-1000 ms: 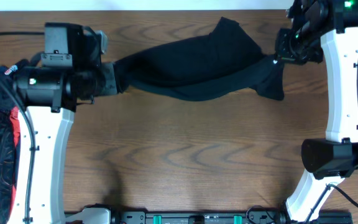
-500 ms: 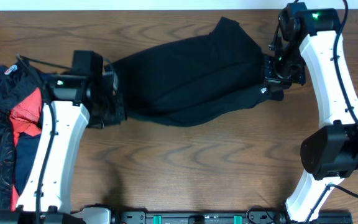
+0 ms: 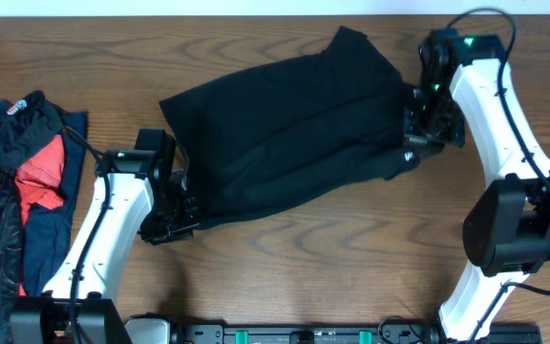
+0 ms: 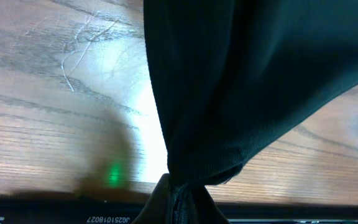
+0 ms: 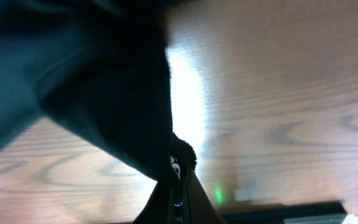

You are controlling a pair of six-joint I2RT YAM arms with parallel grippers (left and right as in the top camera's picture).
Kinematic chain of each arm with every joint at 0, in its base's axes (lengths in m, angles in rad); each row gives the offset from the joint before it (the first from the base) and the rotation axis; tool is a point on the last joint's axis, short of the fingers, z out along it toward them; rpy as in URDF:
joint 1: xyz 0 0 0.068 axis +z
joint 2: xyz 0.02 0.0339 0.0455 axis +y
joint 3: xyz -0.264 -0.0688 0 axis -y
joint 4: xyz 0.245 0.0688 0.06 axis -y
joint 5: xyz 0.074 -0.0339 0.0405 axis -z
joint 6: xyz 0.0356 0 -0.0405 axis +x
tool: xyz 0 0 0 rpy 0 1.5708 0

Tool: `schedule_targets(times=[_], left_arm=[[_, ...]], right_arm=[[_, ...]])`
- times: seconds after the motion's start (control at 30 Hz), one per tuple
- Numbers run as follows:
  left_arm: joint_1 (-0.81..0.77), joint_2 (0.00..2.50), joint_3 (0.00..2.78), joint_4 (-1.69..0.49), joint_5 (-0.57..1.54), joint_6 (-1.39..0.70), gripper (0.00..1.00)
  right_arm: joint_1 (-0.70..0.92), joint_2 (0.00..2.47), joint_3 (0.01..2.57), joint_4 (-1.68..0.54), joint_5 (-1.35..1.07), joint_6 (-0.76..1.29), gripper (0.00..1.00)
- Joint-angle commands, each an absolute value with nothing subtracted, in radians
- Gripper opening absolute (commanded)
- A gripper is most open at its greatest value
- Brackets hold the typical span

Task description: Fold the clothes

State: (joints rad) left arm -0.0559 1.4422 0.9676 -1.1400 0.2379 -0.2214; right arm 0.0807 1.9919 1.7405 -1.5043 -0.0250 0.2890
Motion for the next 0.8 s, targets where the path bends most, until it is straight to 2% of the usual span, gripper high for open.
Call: schedule_targets(times=[0.0,0.17,0.5,0.77], left_arm=[[-0.052,1.444,0.963,-1.102,0.247,-0.243,0.06],[-0.052,1.444,0.963,-0.975,0.246,-0.316,0.06],[-0.052,1.444,0.926,-0.992,0.248,-0.426,0.06],[-0.052,1.444,0.779,-0.983,0.532,-0.437,0.06]], right_arm=[[0.065,1.983,1.636,-1.448,-0.012,0.318,0.02],[0.067,1.983,1.473,-1.348,-0.034,0.363,0.02],[0.040,1.983,1.264,-1.224,-0.036,0.469,0.02],[-0.009,1.983,1.213,-1.124,-0.064,0.475,0.02]])
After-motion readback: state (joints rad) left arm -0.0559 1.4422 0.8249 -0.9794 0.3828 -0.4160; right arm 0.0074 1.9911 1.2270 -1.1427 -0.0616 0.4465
